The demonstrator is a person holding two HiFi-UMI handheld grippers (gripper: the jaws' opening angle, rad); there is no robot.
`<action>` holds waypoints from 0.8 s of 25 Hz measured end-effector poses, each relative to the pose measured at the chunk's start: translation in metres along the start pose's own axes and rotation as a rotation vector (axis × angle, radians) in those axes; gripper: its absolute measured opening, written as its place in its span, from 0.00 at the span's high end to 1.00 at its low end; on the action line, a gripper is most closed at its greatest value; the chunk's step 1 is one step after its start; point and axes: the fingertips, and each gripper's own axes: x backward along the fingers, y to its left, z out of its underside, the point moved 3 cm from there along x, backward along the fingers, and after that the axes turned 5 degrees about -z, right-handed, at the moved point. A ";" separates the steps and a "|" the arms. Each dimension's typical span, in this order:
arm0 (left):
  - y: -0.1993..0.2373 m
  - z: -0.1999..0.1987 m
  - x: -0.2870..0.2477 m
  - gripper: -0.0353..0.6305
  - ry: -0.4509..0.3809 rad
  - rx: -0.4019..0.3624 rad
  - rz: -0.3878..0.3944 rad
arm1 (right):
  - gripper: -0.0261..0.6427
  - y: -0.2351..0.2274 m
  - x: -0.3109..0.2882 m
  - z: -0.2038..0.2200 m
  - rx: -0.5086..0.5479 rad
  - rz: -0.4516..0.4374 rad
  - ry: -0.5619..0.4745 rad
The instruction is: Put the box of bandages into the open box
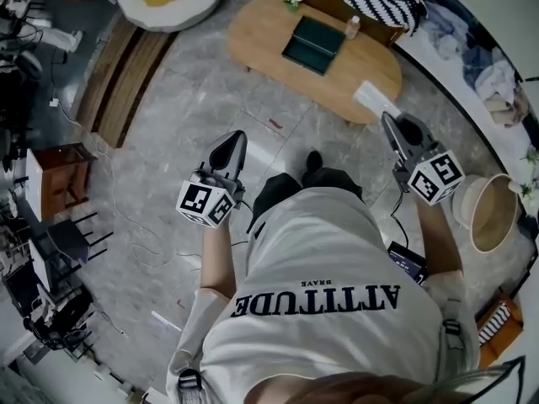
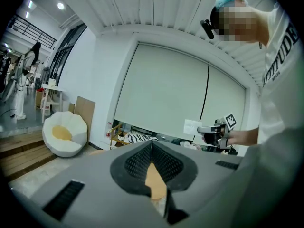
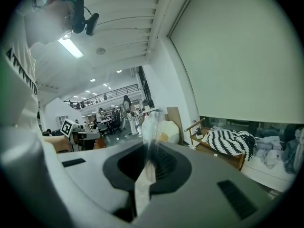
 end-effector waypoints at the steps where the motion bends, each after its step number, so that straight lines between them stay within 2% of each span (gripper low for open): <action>1: 0.002 -0.001 -0.002 0.91 0.001 -0.001 -0.001 | 0.92 -0.003 0.000 0.001 -0.005 0.003 0.000; 10: 0.023 -0.005 -0.030 0.91 0.011 0.005 0.029 | 0.92 -0.011 -0.017 0.000 -0.003 0.033 0.033; 20: 0.087 -0.029 -0.081 0.91 0.024 -0.018 0.115 | 0.92 -0.023 -0.068 -0.017 -0.002 0.120 0.025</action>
